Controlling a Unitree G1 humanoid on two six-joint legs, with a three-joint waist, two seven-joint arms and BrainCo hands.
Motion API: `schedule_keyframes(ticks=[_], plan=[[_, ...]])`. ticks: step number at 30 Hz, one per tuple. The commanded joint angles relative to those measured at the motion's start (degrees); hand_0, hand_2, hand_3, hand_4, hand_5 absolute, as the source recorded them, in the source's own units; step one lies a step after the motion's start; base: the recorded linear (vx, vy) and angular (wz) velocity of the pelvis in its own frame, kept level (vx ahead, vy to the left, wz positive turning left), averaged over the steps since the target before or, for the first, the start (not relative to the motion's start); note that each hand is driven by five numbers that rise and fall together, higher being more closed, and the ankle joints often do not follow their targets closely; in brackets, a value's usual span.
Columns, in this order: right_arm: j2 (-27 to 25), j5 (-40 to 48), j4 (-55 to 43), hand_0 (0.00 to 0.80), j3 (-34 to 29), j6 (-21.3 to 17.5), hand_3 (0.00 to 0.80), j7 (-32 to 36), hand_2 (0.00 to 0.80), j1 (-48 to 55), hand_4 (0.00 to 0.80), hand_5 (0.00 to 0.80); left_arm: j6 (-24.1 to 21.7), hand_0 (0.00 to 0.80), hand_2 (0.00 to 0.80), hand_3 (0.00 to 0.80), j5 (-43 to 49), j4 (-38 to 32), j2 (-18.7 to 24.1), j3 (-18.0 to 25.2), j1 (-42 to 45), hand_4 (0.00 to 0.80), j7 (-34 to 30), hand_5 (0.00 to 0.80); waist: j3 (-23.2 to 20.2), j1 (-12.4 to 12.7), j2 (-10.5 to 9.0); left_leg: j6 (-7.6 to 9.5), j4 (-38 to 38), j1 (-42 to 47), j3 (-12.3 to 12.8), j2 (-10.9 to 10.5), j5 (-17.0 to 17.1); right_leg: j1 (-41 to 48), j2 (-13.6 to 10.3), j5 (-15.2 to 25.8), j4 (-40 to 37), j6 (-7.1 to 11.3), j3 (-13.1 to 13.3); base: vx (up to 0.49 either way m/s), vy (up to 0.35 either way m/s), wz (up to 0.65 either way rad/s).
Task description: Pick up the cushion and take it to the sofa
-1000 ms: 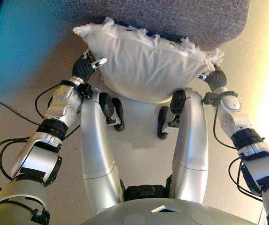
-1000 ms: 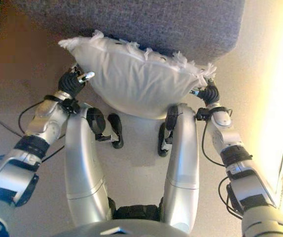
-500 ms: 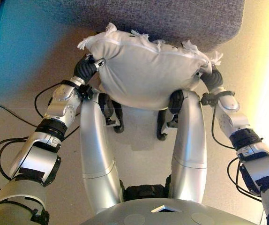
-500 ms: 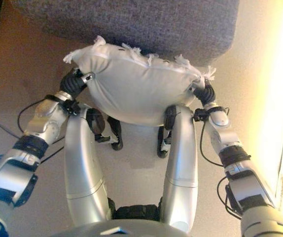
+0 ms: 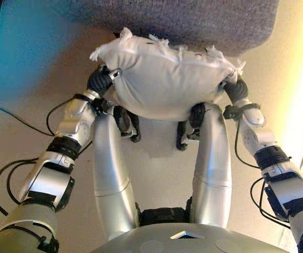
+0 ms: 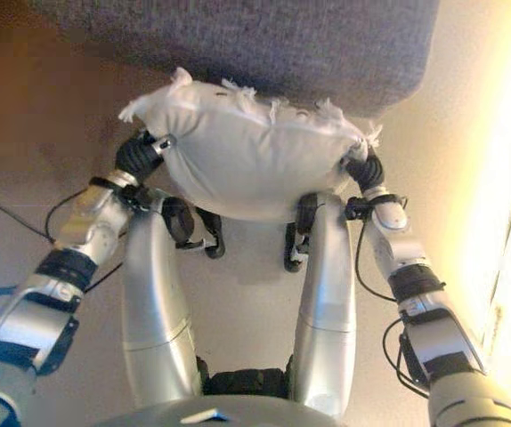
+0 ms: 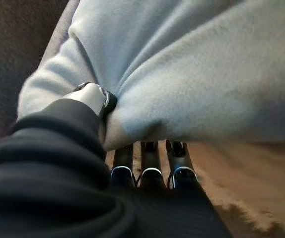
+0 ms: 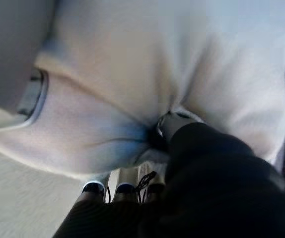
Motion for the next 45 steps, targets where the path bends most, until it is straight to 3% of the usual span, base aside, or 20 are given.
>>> schedule_keyframes(ticks=[1, 7, 11, 17, 18, 20, 24, 31, 37, 45], plan=[[2.1, -1.7, -13.5, 0.8, -2.1, -8.0, 0.8, 6.7, 0.8, -5.0, 0.8, 0.8, -9.1, 0.8, 0.8, 0.8, 1.2, -11.5, -4.3, -0.1, -2.2, 0.8, -5.3, 0.8, -0.7, 0.2, 0.31, -2.57, -7.0, 9.7, -1.4, -2.3, -4.2, 7.7, 1.6, 11.3, -17.1, 1.58, 0.4, -0.15, 0.006, -0.3], [3.0, -4.5, -16.9, 0.8, -2.5, -11.5, 0.8, 6.1, 0.8, -3.2, 0.8, 0.8, -14.4, 0.8, 0.8, 0.8, 3.2, -14.8, -4.9, 0.3, 0.4, 0.8, -4.3, 0.8, -3.9, 0.3, 0.28, -3.17, -19.0, 18.2, -1.1, -2.3, -0.8, 15.3, 1.4, 13.9, -27.4, 2.82, -0.3, -0.063, -0.024, -0.06], [4.3, -5.8, -21.4, 0.8, -3.9, -13.0, 0.8, 6.6, 0.8, 3.2, 0.8, 0.8, -14.6, 0.8, 0.8, 0.8, 3.5, -19.7, -5.2, 1.0, 5.4, 0.8, -3.9, 0.8, -6.3, 0.5, -0.17, -2.93, -28.1, 27.8, 0.0, -1.4, 1.1, 24.2, 0.5, 15.0, -34.5, 3.09, -1.7, 0.082, -0.039, 0.05], [5.5, -6.4, -29.8, 0.8, -6.9, -14.2, 0.8, 9.5, 0.8, 12.8, 0.8, 0.8, -14.2, 0.8, 0.8, 0.8, 5.8, -27.4, -7.0, 4.1, 13.6, 0.8, -4.2, 0.8, -10.4, 0.9, -0.58, -2.78, -41.2, 40.0, 1.3, -2.5, 3.9, 36.9, 0.5, 16.5, -47.2, 2.81, -3.3, 0.093, -0.047, 0.06], [5.8, -5.9, -31.7, 0.8, -7.7, -14.2, 0.8, 10.2, 0.8, 14.4, 0.8, 0.8, -14.9, 0.8, 0.8, 0.8, 6.2, -28.8, -7.3, 4.6, 15.2, 0.8, -4.1, 0.8, -11.0, 0.8, -0.61, -2.57, -44.5, 41.5, 1.7, -2.8, 6.4, 38.6, 0.7, 18.7, -50.5, 2.51, -3.5, 0.003, -0.028, 0.03], [6.4, -6.8, -35.0, 0.8, -8.8, -14.9, 0.8, 11.4, 0.8, 18.0, 0.8, 0.8, -15.2, 0.8, 0.8, 0.8, 4.5, -31.2, -7.6, 6.2, 18.6, 0.8, -5.2, 0.8, -12.7, 1.0, -0.5, -2.76, -50.4, 46.4, 1.7, -3.6, 8.1, 43.6, 1.1, 19.9, -56.6, 2.92, -3.4, 0.072, -0.026, 0.03], [7.4, -6.9, -42.4, 0.8, -11.2, -14.4, 0.8, 15.9, 0.8, 24.5, 0.8, 0.8, -14.5, 0.8, 0.8, 0.8, 3.8, -38.4, -7.6, 9.5, 25.9, 0.8, -7.6, 0.8, -17.7, 1.4, -0.83, -3.09, -65.0, 59.0, 2.0, -5.0, 12.4, 56.1, 1.4, 22.8, -71.2, 4.43, -5.4, 0.173, -0.034, 0.0], [6.5, -3.1, -50.3, 0.8, -13.7, -12.5, 0.8, 18.3, 0.8, 29.7, 0.8, 0.8, -11.4, 0.8, 0.8, 0.8, 1.2, -47.5, -8.0, 12.1, 32.4, 0.8, -7.2, 0.8, -26.5, 2.1, -0.68, -3.64, -84.1, 76.0, 2.2, -5.5, 17.4, 74.0, 3.7, 26.7, -90.4, 4.86, -7.2, 0.194, -0.034, 0.01], [6.0, -2.2, -53.4, 0.8, -13.8, -11.1, 0.8, 17.6, 0.8, 30.0, 0.8, 0.8, -10.1, 0.8, 0.8, 0.8, 0.6, -50.8, -8.2, 13.0, 32.8, 0.8, -4.7, 0.8, -29.7, 2.4, -0.61, -3.81, -91.5, 82.6, 2.1, -5.1, 18.9, 80.0, 4.8, 28.4, -96.3, 4.99, -7.3, 0.047, -0.045, 0.01], [5.1, -0.9, -54.4, 0.8, -13.5, -9.8, 0.8, 16.3, 0.8, 28.8, 0.8, 0.8, -9.8, 0.8, 0.8, 0.8, 0.6, -52.3, -8.3, 13.3, 32.6, 0.8, -2.2, 0.8, -30.9, 2.4, -0.96, -3.79, -92.1, 85.1, 2.5, -4.6, 18.3, 82.5, 5.6, 28.5, -97.7, 4.4, -7.1, -0.003, -0.065, -0.01]])
